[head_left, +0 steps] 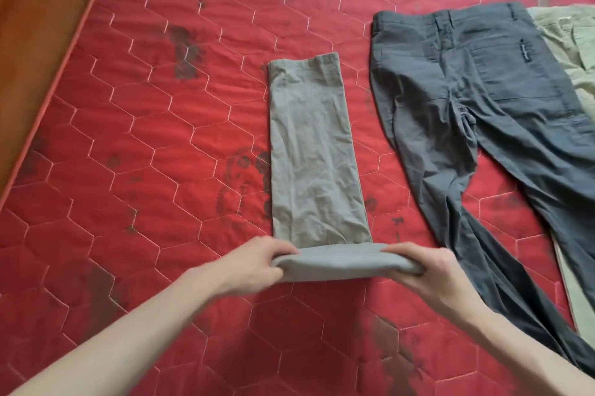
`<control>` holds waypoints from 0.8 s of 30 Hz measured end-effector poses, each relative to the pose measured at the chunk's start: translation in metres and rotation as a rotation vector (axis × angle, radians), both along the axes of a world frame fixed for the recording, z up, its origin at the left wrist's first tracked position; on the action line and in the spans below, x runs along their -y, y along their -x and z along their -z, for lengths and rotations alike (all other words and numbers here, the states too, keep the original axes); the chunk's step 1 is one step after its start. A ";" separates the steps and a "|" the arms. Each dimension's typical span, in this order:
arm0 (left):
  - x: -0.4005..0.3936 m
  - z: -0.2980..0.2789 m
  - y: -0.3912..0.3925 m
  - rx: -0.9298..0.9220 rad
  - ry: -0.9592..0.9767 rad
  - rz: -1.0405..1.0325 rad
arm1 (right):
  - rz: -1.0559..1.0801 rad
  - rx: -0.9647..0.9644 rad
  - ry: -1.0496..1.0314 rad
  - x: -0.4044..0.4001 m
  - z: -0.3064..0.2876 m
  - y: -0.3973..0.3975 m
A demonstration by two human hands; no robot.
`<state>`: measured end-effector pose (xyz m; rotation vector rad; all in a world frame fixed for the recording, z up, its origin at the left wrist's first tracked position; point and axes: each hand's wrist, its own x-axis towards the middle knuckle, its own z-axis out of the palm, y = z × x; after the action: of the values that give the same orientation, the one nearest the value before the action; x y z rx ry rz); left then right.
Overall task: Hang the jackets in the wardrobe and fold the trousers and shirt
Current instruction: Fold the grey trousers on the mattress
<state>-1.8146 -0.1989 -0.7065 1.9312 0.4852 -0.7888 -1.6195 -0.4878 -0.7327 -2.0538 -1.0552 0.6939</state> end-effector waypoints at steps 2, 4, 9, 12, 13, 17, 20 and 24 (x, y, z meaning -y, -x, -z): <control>-0.019 0.006 -0.001 0.039 0.095 -0.237 | 0.158 -0.162 -0.022 -0.010 0.002 -0.005; -0.027 0.017 -0.001 0.105 0.120 -0.518 | 0.296 -0.267 -0.042 -0.022 0.008 -0.008; -0.007 0.051 -0.012 0.137 0.147 -1.094 | 0.526 -0.222 -0.086 -0.067 0.034 -0.007; 0.007 0.066 -0.022 0.157 0.033 -1.166 | 0.639 -0.186 -0.071 -0.098 0.053 -0.015; 0.010 0.070 -0.025 0.178 0.000 -1.186 | 0.664 -0.189 -0.059 -0.108 0.060 -0.021; 0.003 0.086 -0.038 0.202 -0.108 -1.226 | 0.677 -0.237 0.032 -0.135 0.084 -0.049; -0.005 0.099 -0.047 0.214 -0.192 -1.155 | 0.665 -0.311 0.169 -0.145 0.096 -0.065; -0.010 0.111 -0.055 0.211 -0.265 -1.139 | 0.598 -0.106 0.358 -0.155 0.095 -0.065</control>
<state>-1.7595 -0.1888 -0.8176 1.5560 1.4133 0.2255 -1.5542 -0.3329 -0.8272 -2.4350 -0.2257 0.6930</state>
